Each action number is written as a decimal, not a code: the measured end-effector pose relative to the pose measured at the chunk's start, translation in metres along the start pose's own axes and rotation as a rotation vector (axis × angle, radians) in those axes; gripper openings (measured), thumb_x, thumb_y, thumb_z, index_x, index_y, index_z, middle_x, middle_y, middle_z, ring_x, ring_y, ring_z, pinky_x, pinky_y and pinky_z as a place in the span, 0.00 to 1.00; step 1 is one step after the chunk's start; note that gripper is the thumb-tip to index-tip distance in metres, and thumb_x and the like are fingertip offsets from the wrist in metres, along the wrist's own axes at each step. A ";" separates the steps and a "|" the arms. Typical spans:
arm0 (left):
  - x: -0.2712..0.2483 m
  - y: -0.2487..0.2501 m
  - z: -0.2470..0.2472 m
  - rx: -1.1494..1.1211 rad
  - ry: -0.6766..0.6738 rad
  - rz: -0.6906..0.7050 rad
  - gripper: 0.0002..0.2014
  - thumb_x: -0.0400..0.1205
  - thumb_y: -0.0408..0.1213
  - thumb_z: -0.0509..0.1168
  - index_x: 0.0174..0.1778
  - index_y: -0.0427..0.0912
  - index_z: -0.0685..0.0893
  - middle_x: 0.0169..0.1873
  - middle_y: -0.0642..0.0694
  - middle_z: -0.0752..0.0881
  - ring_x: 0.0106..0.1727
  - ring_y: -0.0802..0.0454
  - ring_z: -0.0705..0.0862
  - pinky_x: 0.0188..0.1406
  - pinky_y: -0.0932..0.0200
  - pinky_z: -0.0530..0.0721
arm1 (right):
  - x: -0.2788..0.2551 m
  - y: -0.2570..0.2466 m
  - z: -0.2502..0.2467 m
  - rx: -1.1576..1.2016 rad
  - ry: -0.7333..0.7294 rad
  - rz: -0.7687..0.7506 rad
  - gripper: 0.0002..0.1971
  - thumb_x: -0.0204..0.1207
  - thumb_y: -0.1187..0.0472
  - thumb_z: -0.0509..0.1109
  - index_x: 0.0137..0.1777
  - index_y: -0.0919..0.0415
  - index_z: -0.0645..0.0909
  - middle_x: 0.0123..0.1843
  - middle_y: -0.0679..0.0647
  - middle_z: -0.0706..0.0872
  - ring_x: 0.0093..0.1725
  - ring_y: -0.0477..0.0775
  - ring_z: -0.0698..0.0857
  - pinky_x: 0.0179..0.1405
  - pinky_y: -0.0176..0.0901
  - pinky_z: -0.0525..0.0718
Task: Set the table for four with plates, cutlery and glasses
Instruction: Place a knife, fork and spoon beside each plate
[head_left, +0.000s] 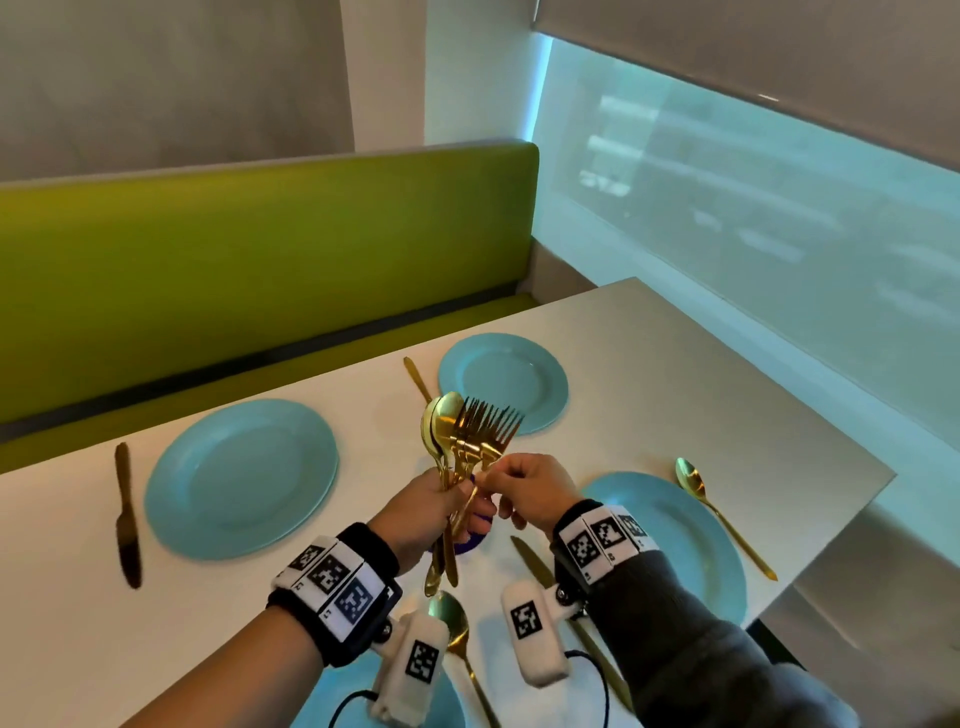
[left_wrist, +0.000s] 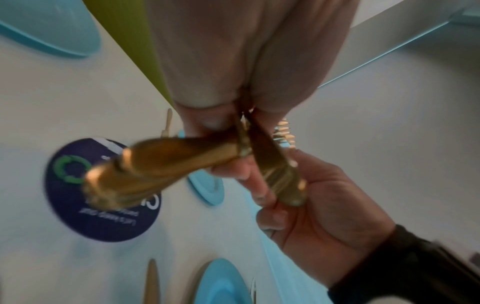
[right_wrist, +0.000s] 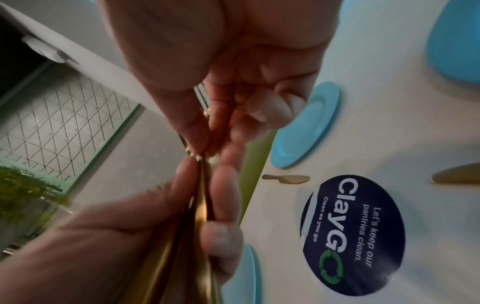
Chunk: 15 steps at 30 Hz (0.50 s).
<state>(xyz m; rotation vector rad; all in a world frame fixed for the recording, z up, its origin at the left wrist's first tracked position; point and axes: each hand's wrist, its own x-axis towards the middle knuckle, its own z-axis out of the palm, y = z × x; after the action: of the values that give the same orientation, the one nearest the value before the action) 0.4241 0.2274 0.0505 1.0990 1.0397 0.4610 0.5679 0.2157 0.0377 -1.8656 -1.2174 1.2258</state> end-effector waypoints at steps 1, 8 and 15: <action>-0.003 -0.004 -0.004 -0.022 0.019 -0.021 0.10 0.87 0.31 0.52 0.46 0.43 0.78 0.38 0.42 0.86 0.34 0.53 0.84 0.35 0.63 0.82 | -0.004 0.003 0.002 0.003 0.022 0.008 0.12 0.76 0.59 0.70 0.30 0.54 0.80 0.33 0.60 0.85 0.25 0.48 0.76 0.20 0.35 0.73; -0.017 -0.033 -0.039 -0.141 0.244 -0.079 0.06 0.87 0.32 0.51 0.52 0.37 0.73 0.35 0.40 0.84 0.32 0.50 0.81 0.33 0.59 0.79 | -0.040 0.057 -0.011 -0.441 -0.040 0.247 0.15 0.75 0.59 0.71 0.26 0.51 0.80 0.16 0.44 0.80 0.20 0.40 0.76 0.21 0.29 0.75; -0.039 -0.055 -0.058 -0.145 0.302 -0.108 0.08 0.87 0.31 0.53 0.43 0.40 0.74 0.35 0.41 0.83 0.32 0.50 0.79 0.32 0.60 0.77 | -0.052 0.103 0.007 -0.760 -0.051 0.441 0.08 0.73 0.57 0.72 0.34 0.56 0.83 0.34 0.48 0.82 0.29 0.42 0.77 0.43 0.37 0.85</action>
<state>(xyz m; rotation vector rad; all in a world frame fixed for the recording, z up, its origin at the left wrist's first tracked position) 0.3460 0.2031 0.0148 0.8556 1.3018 0.6177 0.5917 0.1261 -0.0313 -2.7864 -1.4818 1.1045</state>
